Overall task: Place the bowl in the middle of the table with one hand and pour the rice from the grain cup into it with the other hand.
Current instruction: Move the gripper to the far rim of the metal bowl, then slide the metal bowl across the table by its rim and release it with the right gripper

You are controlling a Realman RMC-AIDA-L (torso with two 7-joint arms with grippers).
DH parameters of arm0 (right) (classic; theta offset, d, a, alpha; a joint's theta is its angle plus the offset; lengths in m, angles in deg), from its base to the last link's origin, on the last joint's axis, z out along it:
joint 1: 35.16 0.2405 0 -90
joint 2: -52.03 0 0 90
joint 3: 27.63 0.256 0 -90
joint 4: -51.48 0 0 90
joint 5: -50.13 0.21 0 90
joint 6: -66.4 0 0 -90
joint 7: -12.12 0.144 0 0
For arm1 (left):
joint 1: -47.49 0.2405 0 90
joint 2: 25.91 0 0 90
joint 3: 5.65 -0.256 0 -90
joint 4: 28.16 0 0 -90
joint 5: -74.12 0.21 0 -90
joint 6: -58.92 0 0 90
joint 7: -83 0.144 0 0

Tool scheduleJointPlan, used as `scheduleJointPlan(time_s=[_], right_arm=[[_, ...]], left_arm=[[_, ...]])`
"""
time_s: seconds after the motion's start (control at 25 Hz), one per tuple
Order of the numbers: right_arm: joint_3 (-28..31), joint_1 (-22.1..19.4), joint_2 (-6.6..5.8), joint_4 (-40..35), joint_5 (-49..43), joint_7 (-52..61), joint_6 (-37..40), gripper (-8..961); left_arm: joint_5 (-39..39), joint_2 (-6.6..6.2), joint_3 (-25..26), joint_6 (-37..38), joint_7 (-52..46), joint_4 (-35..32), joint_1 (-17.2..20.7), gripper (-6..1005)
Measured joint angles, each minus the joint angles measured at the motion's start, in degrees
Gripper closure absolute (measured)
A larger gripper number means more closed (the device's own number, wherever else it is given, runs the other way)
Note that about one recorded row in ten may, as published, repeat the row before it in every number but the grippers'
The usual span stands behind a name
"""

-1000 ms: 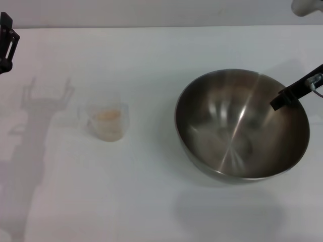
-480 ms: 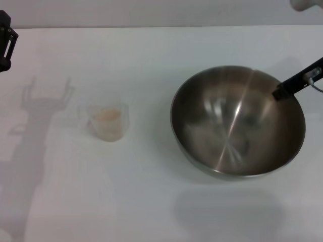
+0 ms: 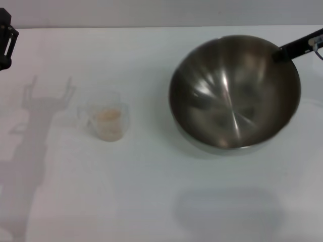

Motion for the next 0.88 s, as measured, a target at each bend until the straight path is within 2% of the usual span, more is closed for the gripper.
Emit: scheduleJointPlan(time_s=[0.2,0.44,0.88], right_arm=[[0.0,-0.3,1.06,-1.4,3.2,-2.0,1.3,932],[-0.5,-0.4,1.17,0.1,8.5,-3.3,3.5,910],[-0.8,2.1,1.17,11.1,10.6,-4.7,6.6,869]], left_arm=[[0.0,-0.02,0.0,0.4,0.0,0.3,0.2,128],[0.0,0.04,-0.3,1.1,0.0,0.2,0.4,128],[0.1,0.07,-0.4,1.5,-0.1,0.4,1.0,128]])
